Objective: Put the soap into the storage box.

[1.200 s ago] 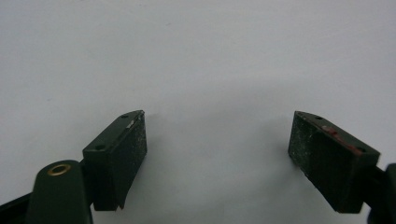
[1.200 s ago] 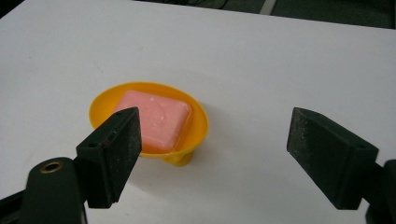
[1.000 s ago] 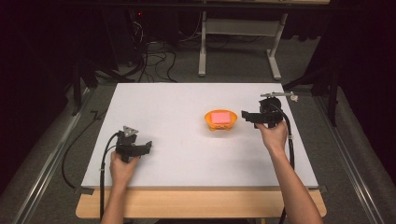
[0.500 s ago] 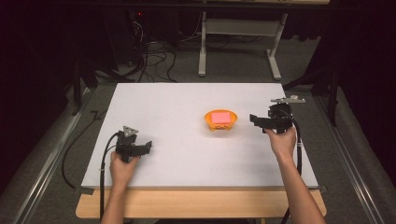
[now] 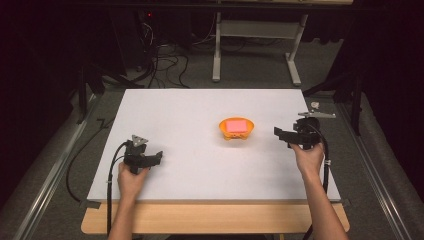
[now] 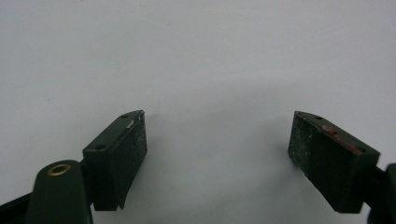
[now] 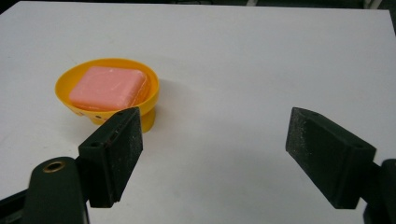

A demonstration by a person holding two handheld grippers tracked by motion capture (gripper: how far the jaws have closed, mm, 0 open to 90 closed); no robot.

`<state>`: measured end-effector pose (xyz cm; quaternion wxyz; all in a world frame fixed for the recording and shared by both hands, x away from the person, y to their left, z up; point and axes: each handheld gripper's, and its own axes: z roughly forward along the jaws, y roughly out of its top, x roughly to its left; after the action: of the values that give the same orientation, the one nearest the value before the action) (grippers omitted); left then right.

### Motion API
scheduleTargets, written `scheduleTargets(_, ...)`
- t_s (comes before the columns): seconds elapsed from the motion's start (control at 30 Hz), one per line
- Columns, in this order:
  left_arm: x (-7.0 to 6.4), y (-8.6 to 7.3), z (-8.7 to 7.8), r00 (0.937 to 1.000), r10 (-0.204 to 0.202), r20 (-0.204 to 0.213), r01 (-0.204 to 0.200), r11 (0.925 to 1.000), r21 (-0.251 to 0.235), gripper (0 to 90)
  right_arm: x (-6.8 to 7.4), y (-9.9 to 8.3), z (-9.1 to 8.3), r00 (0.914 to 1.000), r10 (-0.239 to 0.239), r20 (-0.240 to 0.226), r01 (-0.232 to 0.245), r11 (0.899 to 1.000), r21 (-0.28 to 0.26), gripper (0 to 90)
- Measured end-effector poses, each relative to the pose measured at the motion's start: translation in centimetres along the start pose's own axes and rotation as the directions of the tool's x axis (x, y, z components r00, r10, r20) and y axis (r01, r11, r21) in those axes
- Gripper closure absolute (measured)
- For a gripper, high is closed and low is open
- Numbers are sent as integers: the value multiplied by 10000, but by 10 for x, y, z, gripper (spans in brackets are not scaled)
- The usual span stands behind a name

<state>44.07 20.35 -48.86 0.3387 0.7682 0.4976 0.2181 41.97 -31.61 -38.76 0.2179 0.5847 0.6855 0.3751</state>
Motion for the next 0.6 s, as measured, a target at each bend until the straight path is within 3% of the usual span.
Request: scheduleTargets(0.6, 0, 0, 0, 10000, -10, 7, 10, 10000, 1, 199, -5, -28, 11, 9999, 121, 103, -124, 9994, 313, 201)
